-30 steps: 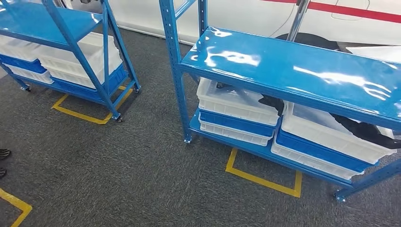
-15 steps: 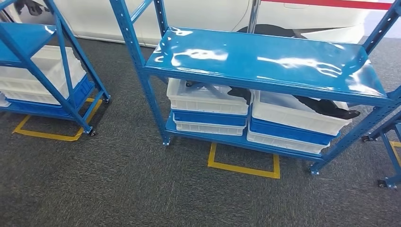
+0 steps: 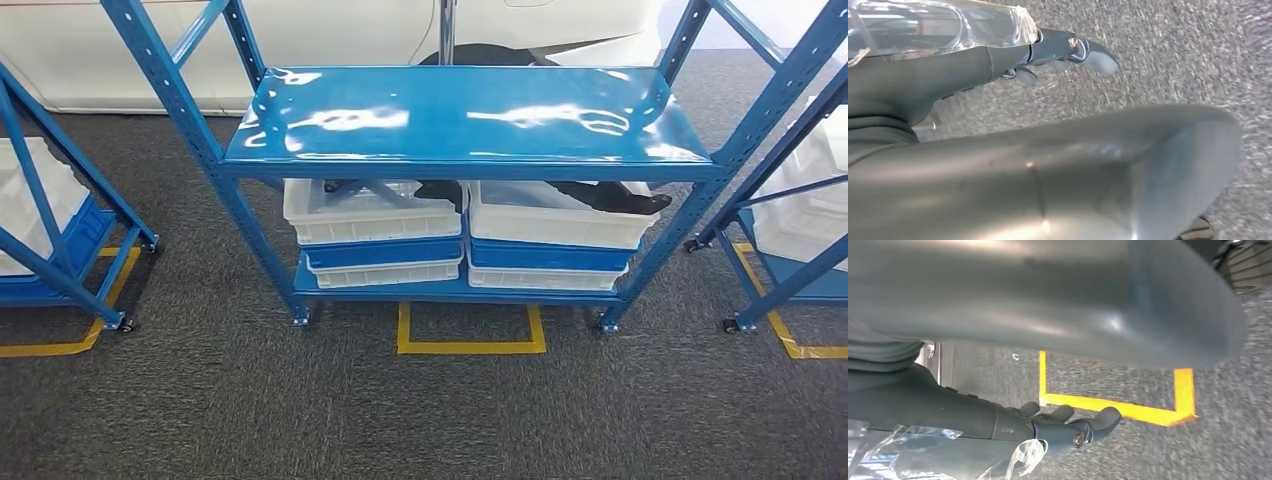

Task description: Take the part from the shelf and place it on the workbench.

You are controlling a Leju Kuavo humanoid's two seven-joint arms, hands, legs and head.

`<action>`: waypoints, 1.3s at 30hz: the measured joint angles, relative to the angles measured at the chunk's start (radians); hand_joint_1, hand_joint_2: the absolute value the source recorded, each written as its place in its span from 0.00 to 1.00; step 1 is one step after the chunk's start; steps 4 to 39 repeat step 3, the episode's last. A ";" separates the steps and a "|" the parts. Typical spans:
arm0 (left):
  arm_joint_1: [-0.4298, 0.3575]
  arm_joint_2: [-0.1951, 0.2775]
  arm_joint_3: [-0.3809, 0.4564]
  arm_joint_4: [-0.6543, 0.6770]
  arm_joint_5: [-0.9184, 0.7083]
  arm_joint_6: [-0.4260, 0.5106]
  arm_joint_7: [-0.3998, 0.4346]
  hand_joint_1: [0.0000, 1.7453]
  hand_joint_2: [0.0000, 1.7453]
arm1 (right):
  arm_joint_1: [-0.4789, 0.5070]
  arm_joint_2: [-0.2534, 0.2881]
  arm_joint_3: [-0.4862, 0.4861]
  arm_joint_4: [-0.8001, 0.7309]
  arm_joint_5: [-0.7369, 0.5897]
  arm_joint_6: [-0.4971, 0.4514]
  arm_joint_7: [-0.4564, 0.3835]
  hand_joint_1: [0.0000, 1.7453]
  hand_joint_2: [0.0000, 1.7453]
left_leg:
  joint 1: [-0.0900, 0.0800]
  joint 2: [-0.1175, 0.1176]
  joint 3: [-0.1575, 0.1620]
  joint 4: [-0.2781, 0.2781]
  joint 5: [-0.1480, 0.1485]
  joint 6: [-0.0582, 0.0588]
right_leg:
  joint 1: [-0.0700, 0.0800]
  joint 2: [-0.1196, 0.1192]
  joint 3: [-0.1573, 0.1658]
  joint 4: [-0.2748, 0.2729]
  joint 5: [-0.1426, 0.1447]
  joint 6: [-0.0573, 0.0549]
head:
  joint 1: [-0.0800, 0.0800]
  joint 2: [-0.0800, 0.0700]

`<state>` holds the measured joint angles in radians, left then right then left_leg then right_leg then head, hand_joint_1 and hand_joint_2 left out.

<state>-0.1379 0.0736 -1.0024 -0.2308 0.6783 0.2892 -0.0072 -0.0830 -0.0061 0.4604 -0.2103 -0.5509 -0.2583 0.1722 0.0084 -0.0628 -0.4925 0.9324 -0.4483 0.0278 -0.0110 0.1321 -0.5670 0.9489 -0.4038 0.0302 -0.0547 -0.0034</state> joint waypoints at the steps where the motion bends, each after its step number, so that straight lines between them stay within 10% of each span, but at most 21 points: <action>1: -0.002 -0.001 0.000 0.000 0.000 0.000 0.000 0.00 0.00 | 0.002 -0.001 0.000 0.000 -0.001 0.000 0.000 0.00 0.00 | 0.001 0.010 0.001 -0.003 0.003 0.006 | -0.001 -0.008 -0.004 0.005 -0.003 0.004 | 0.000 0.000; 3: -0.003 -0.002 0.000 0.000 0.000 0.000 0.000 0.00 0.00 | 0.004 -0.002 0.000 0.001 -0.003 -0.001 0.000 0.00 0.00 | 0.005 0.026 0.002 -0.008 0.009 0.017 | 0.000 -0.040 -0.017 0.031 -0.020 0.010 | 0.002 0.000; 39: -0.003 -0.002 0.000 0.000 0.000 0.000 0.000 0.00 0.00 | 0.004 -0.002 0.000 0.001 -0.003 -0.001 0.000 0.00 0.00 | 0.005 0.026 0.002 -0.008 0.009 0.017 | 0.000 -0.040 -0.017 0.031 -0.020 0.010 | 0.002 0.000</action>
